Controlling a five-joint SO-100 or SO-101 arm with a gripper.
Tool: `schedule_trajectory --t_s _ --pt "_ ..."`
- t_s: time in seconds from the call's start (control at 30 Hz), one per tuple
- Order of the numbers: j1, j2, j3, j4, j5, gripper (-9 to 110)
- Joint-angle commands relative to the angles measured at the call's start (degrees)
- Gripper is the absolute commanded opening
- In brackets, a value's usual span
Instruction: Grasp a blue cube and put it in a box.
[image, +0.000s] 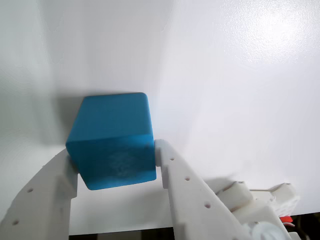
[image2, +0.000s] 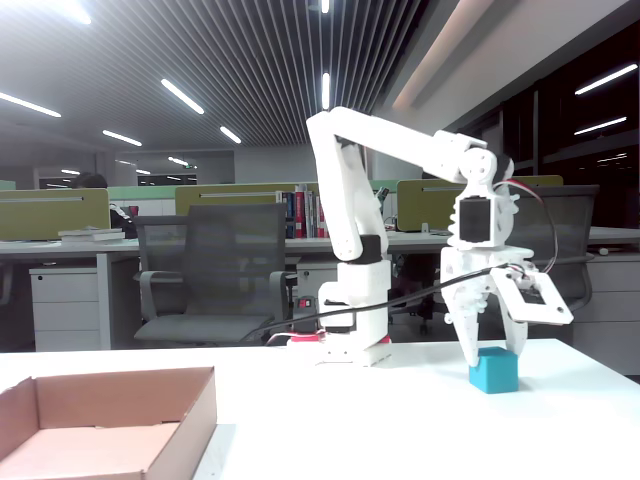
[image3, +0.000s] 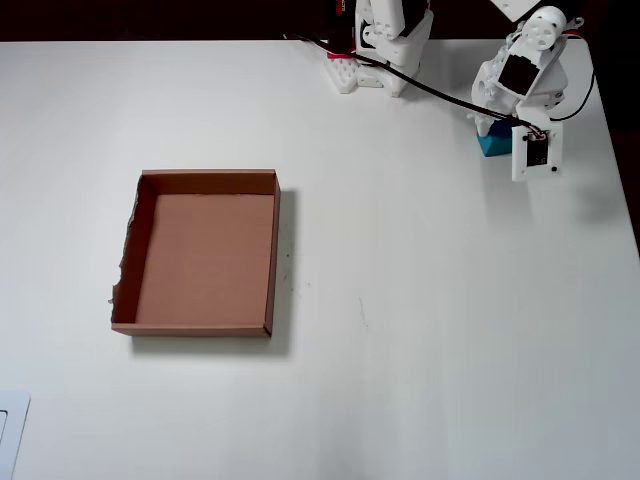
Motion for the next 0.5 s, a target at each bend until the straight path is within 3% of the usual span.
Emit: schedule_trajectory --t_s 0.0,0.47 --pt "-0.09 0.97 -1.32 -0.7 0.44 13" --pt "9.23 5.36 -7.29 3.6 0.35 13"
